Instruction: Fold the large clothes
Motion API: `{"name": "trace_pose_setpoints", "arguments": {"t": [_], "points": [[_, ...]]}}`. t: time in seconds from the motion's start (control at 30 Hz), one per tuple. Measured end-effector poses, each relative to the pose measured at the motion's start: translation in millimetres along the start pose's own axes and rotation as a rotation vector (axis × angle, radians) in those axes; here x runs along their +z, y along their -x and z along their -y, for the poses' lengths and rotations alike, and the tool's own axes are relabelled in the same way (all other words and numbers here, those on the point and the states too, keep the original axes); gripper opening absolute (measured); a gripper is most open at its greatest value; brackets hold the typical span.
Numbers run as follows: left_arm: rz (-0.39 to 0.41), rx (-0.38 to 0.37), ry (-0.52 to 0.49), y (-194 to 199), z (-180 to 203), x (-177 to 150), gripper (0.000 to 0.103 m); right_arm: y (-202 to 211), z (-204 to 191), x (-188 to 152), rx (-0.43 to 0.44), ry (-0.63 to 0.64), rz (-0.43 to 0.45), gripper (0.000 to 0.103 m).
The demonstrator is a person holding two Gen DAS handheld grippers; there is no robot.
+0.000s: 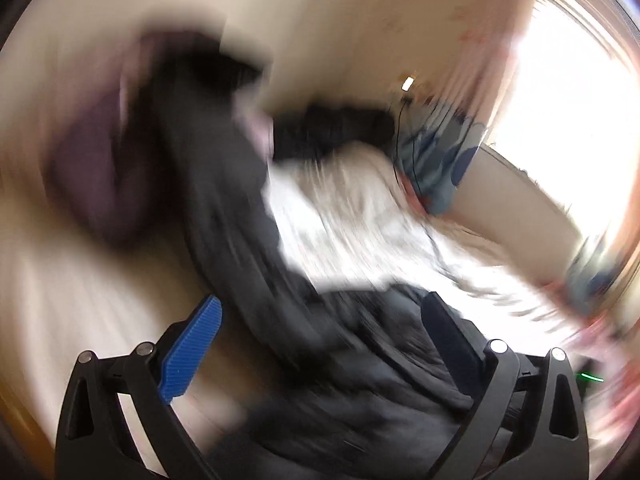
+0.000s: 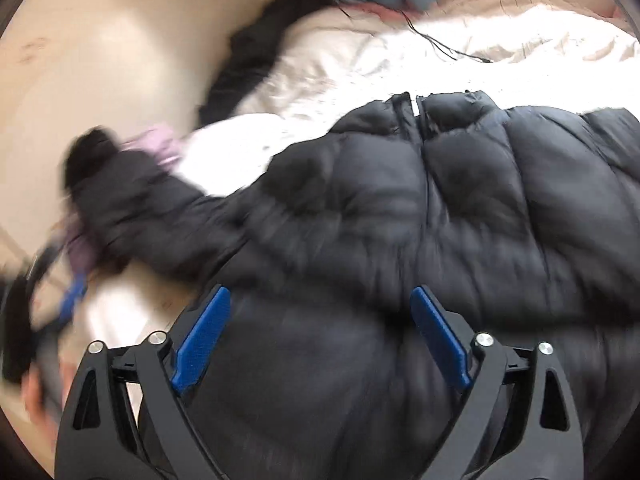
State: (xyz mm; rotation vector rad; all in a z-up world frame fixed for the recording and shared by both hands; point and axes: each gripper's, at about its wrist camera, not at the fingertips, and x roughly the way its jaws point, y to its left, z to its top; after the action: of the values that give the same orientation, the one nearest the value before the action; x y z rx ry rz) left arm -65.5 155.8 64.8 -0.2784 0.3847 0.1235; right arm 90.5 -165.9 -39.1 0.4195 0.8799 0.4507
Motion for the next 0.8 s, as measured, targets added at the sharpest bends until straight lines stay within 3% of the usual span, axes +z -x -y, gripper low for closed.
{"name": "trace_pose_setpoints", "arguments": {"t": [0.03,0.1,0.2,0.27,0.4,0.53,0.63,0.7,0.73,0.8], "points": [[0.044,0.043,-0.083,2.5,-0.2,9.8,0.096,9.4,2.6,-13.0,0.022,-0.002,0.021,0.092],[0.057,0.133,-0.271,-3.9,-2.8,40.3,0.096,29.5,15.1,-31.3,0.032,-0.057,0.062,0.092],[0.054,0.238,-0.508,-19.1,-15.0,85.3,0.096,35.7,29.4,-10.7,0.147,-0.158,0.061,0.092],[0.009,0.249,-0.599,-32.4,-31.8,115.6,0.096,40.2,28.8,-5.0,0.102,-0.137,0.095,0.092],[-0.09,0.165,-0.545,-58.8,-63.8,160.0,0.096,32.8,39.9,-7.5,0.122,-0.188,0.058,0.092],[-0.143,0.151,-0.577,-87.5,-69.9,168.7,0.096,21.0,45.7,-7.5,0.137,-0.218,0.032,0.092],[-0.194,0.221,-0.686,-113.5,-63.0,159.0,0.096,12.1,47.3,-8.3,0.127,-0.22,0.025,0.092],[-0.238,0.286,-0.707,-131.1,-66.1,155.9,0.096,9.9,49.0,-8.3,0.128,-0.226,0.025,0.092],[-0.256,0.302,-0.701,-139.8,-65.8,157.0,0.092,9.4,49.4,-8.0,0.13,-0.228,0.025,0.092],[-0.314,0.314,-0.634,-153.3,-78.7,162.0,0.053,8.0,50.1,-7.7,0.131,-0.231,0.024,0.092]]}}
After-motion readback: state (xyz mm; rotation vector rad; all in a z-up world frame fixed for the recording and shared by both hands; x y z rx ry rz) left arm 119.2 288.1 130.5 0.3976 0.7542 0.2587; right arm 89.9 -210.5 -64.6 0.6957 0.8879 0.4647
